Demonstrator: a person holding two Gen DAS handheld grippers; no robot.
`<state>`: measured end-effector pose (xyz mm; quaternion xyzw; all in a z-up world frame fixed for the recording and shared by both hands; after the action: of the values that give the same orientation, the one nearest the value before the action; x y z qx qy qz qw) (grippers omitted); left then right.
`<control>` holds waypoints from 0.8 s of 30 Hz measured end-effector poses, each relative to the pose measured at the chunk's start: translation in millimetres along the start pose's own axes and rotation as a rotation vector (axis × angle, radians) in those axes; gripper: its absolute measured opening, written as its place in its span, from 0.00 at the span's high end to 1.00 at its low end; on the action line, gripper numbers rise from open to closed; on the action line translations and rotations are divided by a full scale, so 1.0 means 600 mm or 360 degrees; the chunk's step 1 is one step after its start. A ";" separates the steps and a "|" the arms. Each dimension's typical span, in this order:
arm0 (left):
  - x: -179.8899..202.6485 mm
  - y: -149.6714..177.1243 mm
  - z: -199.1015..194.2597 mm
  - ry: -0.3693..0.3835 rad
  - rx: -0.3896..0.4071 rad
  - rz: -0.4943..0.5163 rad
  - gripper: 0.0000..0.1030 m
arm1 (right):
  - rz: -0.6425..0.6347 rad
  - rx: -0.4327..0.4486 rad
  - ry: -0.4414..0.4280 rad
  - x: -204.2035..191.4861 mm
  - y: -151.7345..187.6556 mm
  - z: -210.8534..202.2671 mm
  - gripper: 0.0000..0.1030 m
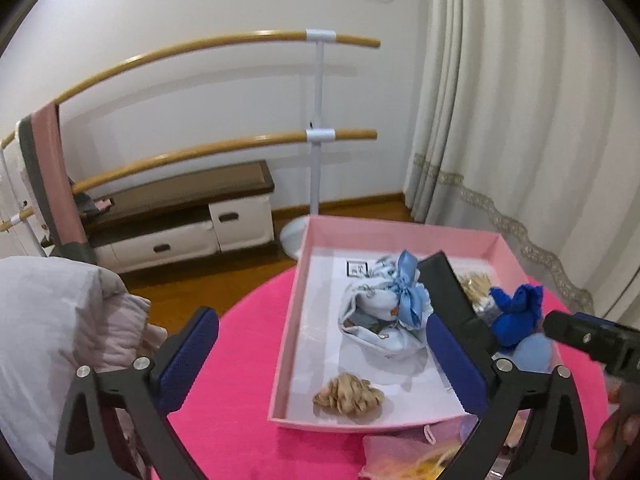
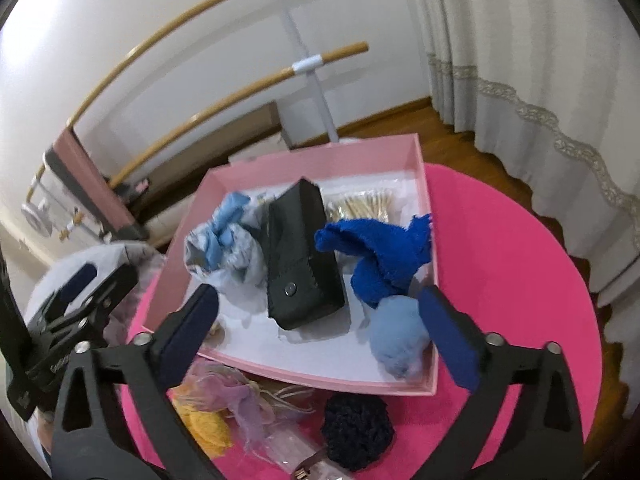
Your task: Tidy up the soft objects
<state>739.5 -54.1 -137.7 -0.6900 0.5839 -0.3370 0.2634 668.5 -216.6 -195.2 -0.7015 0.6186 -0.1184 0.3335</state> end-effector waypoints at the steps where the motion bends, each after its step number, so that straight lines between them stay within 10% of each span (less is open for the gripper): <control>1: 0.000 -0.004 -0.011 -0.0007 0.0020 0.0002 0.00 | 0.0015 0.0037 0.0003 -0.002 -0.003 -0.012 0.00; 12: -0.006 0.040 -0.206 -0.0004 0.0264 0.0036 0.00 | -0.0005 0.0357 0.0104 -0.054 -0.001 -0.189 0.00; 24: -0.045 0.192 -0.428 0.0055 0.0375 -0.0009 0.00 | -0.0083 0.0570 0.0244 -0.097 0.129 -0.351 0.00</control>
<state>466.6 -40.3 -66.3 -0.6500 0.5428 -0.4158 0.3317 473.6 -230.0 -70.6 -0.6357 0.5927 -0.2883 0.4018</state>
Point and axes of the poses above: each gripper's, at about its wrist camera, not at the fingertips, and z roughly the way its jaws point, x to its right, y to its underside, the point moved 10 cm from there along z, roughly the way its jaws point, and after that the axes turned 8 degrees about -z, right-handed, at the moved point
